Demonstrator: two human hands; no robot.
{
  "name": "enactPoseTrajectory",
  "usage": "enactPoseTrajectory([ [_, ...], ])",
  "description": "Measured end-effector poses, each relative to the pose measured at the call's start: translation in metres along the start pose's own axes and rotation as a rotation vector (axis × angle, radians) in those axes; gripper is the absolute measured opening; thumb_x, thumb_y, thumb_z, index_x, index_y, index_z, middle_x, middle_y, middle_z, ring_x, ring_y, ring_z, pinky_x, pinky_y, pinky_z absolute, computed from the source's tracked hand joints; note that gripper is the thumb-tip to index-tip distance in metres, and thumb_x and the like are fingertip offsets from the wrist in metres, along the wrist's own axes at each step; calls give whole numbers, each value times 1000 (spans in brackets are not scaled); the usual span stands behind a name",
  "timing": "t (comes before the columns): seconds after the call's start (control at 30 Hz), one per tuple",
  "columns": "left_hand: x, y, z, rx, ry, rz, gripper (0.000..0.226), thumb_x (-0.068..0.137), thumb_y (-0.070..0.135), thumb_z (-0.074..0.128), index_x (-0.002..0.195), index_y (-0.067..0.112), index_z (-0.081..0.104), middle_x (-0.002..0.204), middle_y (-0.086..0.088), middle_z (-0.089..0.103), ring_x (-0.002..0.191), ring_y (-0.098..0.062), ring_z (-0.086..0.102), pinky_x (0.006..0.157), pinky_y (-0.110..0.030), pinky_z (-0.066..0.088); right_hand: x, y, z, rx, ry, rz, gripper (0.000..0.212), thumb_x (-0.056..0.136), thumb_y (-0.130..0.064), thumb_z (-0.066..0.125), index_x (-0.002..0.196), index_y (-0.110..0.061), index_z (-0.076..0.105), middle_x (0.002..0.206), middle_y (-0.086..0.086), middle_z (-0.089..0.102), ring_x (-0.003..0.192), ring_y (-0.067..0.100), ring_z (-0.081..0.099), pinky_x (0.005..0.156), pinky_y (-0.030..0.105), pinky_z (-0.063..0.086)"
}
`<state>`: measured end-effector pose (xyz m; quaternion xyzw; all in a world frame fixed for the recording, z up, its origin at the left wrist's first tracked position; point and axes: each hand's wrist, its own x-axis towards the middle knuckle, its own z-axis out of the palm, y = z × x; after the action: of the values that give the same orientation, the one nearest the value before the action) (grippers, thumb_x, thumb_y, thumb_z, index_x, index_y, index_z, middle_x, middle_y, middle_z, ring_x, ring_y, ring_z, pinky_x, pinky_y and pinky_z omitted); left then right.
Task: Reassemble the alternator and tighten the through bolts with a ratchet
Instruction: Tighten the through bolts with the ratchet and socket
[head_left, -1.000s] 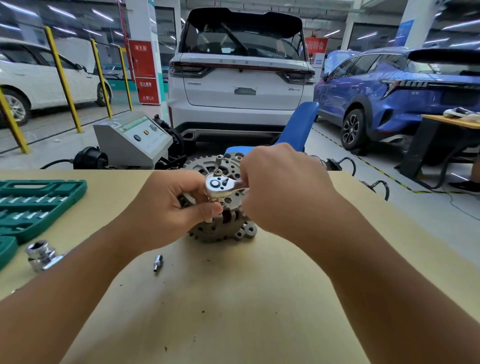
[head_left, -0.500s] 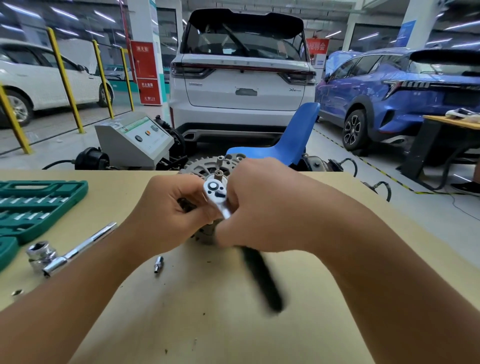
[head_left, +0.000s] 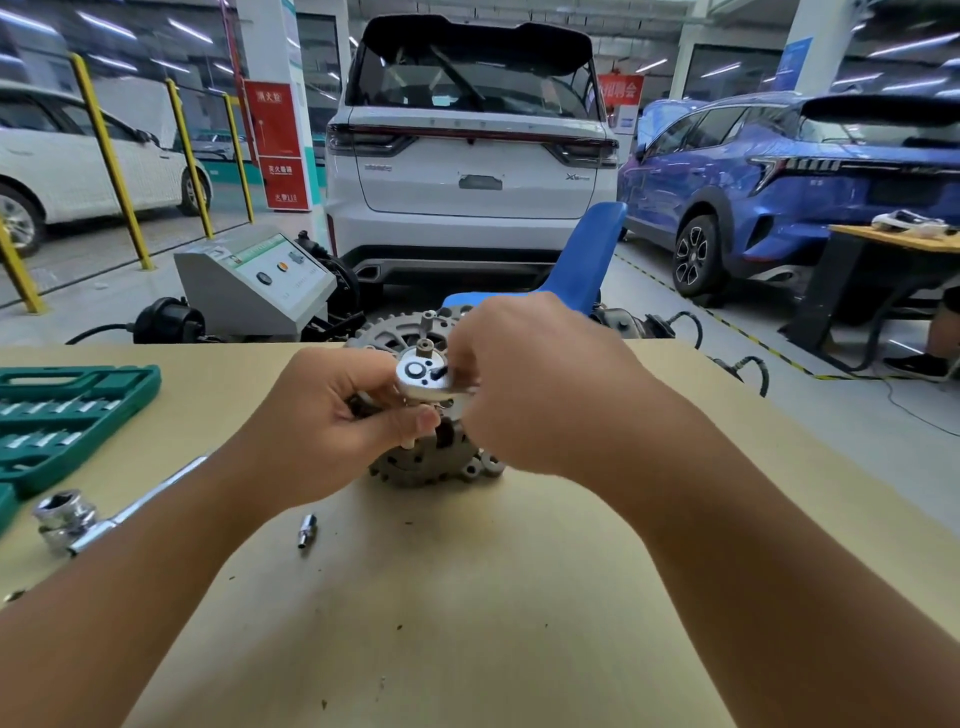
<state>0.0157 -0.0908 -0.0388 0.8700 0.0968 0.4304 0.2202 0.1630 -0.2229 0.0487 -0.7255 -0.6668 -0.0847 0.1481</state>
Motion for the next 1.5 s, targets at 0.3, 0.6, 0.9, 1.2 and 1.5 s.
enactPoseTrajectory([
  [0.3, -1, 0, -2, -2, 23, -38, 17, 87, 28, 78, 95, 13, 80, 80, 5, 75, 69, -9, 65, 65, -21, 48, 1, -1, 0, 117, -67, -20, 7, 73, -25, 68, 74, -24, 61, 67, -11, 58, 55, 11, 54, 45, 24, 43],
  [0.6, -2, 4, 8, -57, 92, -8, 28, 88, 35, 77, 91, 7, 80, 74, -1, 72, 63, -8, 57, 59, -22, 45, 0, -6, 1, 198, -142, -39, 23, 70, -31, 72, 62, -21, 52, 50, -9, 50, 39, 9, 43, 34, 17, 30],
  [0.9, -2, 8, 8, -25, 114, -23, 25, 86, 46, 78, 82, 21, 76, 68, 16, 66, 58, -2, 55, 58, -15, 43, -4, -10, -2, 86, -165, -81, 28, 81, -27, 68, 67, -23, 44, 66, -5, 49, 49, 11, 44, 33, 18, 29],
  [1.2, 0, 10, 9, 46, 73, 2, 14, 88, 34, 79, 84, 21, 77, 72, 20, 66, 61, -1, 58, 61, -10, 42, -2, -3, 3, 5, -54, -35, 31, 82, -28, 67, 64, -20, 43, 60, -5, 49, 49, 14, 43, 43, 23, 28],
  [1.5, 0, 7, 9, 61, 74, -6, 12, 85, 20, 78, 89, 31, 75, 74, 23, 70, 65, 1, 64, 62, -4, 41, 0, 1, 4, -57, 70, 1, 5, 82, -20, 63, 81, -23, 59, 71, -3, 49, 57, 16, 45, 53, 28, 31],
])
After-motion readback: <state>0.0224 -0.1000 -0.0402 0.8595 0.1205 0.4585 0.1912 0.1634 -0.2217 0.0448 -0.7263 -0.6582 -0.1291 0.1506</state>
